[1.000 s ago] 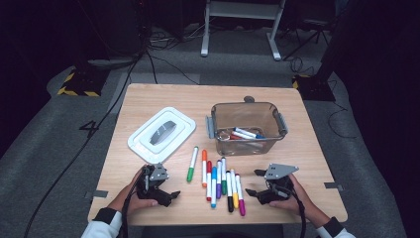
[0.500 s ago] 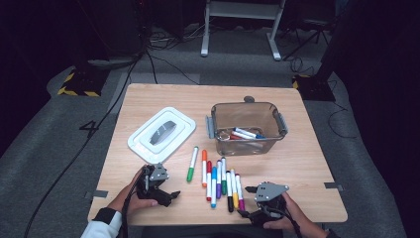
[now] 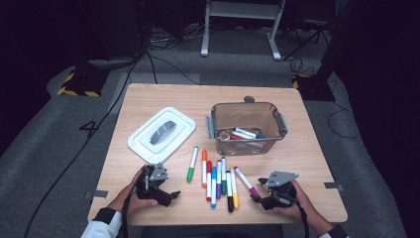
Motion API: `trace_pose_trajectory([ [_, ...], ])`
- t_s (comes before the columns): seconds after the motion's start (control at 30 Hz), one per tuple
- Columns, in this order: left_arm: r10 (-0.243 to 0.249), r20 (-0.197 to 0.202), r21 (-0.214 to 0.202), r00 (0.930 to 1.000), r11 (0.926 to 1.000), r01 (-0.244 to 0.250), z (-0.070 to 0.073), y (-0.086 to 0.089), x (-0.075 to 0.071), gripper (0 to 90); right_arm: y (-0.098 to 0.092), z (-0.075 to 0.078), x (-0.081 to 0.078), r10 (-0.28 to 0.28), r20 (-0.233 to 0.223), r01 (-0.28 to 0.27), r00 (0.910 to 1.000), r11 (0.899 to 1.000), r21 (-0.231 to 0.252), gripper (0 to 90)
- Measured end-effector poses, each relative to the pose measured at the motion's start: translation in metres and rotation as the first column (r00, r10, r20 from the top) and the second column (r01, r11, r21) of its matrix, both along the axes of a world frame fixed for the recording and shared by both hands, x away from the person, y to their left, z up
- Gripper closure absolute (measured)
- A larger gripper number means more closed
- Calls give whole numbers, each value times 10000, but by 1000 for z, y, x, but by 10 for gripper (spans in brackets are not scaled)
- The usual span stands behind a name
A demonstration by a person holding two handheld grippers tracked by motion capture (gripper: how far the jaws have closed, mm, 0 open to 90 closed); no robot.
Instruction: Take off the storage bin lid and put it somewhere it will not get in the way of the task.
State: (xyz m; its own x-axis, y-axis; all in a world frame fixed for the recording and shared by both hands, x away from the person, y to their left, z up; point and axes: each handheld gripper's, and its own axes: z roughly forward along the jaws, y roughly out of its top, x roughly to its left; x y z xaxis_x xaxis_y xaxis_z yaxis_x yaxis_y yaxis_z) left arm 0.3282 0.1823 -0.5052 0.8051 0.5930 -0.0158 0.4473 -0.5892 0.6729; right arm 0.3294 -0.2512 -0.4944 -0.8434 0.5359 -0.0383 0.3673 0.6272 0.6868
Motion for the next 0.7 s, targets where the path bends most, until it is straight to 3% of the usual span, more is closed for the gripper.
trace_pose_trajectory([
  [0.17, -54, -5, 7, 10000, 10000, 54, 0, 0, 0, 52, -23, 0, 19, -807, 15, 806, 9967, 9967, 123, 377],
  [0.3, -81, 4, -1, 10000, 10000, 81, 0, 0, 1, 52, -18, 1, 23, -427, 77, 426, 9991, 9991, 75, 446],
  [0.43, -74, 7, -5, 10000, 10000, 74, 0, 0, 1, 52, -14, 1, 29, -46, -200, 51, 9998, 9997, 244, 524],
  [0.6, -75, 12, -2, 10000, 10000, 75, 0, 0, 0, 53, -19, 1, 43, -575, -195, 581, 9982, 9978, 313, 655],
  [0.63, -69, 8, 2, 10000, 10000, 69, 0, 0, 0, 53, -20, 1, 45, -594, -155, 599, 9981, 9978, 298, 715],
  [0.7, -76, 9, 0, 10000, 10000, 76, 0, 0, 0, 52, -21, 1, 47, -495, -170, 500, 9986, 9982, 319, 740],
])
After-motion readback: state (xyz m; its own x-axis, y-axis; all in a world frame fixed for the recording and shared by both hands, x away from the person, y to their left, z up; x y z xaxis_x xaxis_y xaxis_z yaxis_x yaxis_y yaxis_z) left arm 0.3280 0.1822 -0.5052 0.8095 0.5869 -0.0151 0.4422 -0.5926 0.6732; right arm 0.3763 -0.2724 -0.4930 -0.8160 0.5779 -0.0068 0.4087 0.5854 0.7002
